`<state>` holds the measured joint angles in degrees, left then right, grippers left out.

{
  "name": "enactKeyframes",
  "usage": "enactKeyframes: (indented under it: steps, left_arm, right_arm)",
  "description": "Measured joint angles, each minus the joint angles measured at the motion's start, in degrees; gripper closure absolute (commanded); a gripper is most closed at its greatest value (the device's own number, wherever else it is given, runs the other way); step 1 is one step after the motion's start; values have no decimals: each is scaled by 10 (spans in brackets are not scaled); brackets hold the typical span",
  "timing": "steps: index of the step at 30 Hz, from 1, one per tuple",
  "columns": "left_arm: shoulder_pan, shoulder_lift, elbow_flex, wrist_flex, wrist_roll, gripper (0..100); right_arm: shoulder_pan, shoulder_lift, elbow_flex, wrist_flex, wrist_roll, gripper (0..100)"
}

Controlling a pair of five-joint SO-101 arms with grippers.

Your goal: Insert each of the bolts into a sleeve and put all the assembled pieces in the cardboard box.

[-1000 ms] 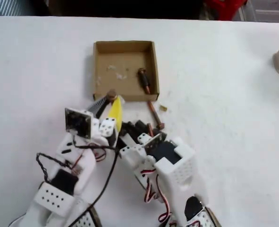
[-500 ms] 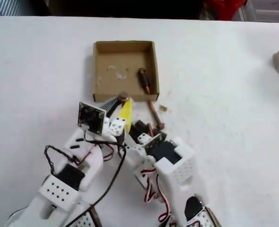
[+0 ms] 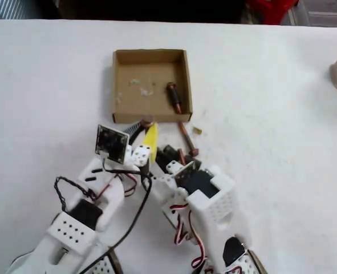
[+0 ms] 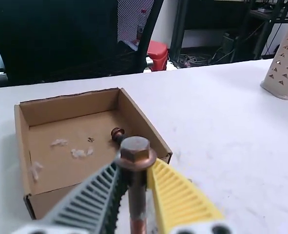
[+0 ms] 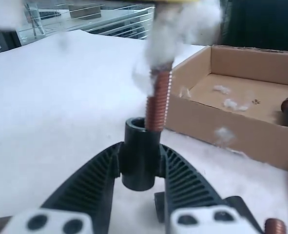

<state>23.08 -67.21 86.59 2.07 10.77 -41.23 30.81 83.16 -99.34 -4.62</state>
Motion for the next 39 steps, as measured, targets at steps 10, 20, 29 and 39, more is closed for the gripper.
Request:
enactKeyframes:
  steps: [10, 20, 29, 39]
  left_arm:
    - [-45, -1, 5, 0, 0, 980]
    - [-28, -2, 36, -28, -3, 980]
    - [-24, -2, 36, -29, -3, 980]
    - [-24, -2, 36, -22, 22, 980]
  right_arm:
    - [0, 0, 0, 0, 0, 982]
    - [-1, 1, 1, 0, 1, 982]
    - [-1, 1, 1, 0, 1, 982]
    - [0, 1, 2, 0, 1, 982]
